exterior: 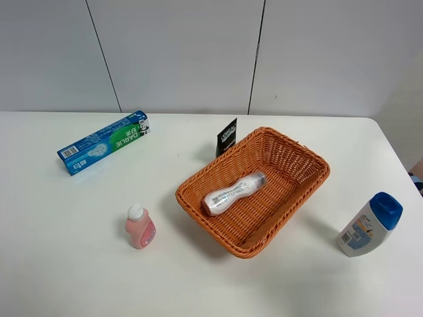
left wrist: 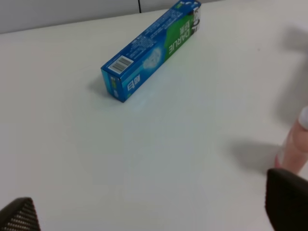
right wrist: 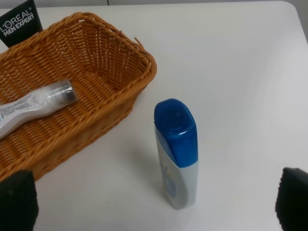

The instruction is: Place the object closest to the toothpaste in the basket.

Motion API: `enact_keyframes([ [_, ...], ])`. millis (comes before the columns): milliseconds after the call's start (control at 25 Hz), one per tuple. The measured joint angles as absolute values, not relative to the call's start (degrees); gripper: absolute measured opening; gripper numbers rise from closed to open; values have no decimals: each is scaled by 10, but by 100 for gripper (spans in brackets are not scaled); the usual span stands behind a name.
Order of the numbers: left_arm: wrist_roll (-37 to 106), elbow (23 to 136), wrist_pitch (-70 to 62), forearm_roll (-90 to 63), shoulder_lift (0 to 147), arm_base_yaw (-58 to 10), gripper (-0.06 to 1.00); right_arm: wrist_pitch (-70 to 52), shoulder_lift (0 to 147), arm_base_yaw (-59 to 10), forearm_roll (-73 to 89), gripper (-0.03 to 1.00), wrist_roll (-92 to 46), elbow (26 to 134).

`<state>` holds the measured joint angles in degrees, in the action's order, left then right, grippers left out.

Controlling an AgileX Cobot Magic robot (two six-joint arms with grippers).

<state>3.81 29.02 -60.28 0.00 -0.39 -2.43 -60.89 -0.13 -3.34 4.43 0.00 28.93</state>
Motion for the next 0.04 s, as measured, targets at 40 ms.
enact_keyframes([
  [40, 38, 290, -603, 0, -4, -24, 93, -609, -1, -33, 44, 99, 0, 289],
])
